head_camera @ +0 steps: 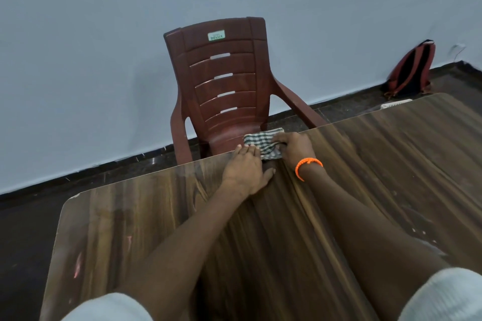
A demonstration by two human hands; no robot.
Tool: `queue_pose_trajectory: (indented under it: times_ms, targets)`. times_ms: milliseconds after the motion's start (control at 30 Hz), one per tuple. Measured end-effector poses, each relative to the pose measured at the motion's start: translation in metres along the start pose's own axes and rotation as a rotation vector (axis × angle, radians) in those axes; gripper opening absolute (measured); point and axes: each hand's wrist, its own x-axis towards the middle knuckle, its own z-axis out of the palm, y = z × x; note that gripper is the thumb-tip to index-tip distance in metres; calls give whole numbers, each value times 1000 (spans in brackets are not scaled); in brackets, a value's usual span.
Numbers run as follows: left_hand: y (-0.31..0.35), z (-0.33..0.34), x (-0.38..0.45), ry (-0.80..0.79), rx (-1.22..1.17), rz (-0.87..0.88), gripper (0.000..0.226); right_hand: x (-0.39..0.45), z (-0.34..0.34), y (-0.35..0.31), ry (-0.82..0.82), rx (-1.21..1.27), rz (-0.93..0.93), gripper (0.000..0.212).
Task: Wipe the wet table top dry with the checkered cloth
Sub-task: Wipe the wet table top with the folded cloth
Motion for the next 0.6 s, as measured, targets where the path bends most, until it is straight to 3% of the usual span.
queue_pose_trajectory:
  times_ms: [233, 367, 500, 600]
  targets:
    - [-19, -4, -56, 38, 32, -51, 75, -39, 20, -36, -95, 47, -70, 29]
    - [-3, 1, -83, 116, -10, -64, 75, -72, 14, -32, -157, -56, -165, 29]
    - [14, 7, -82, 72, -160, -8, 78, -93, 2, -6, -112, -146, -189, 36]
    - [18, 10, -64, 45, -136, 42, 80, -87, -5, 1, -67, -184, -146, 37]
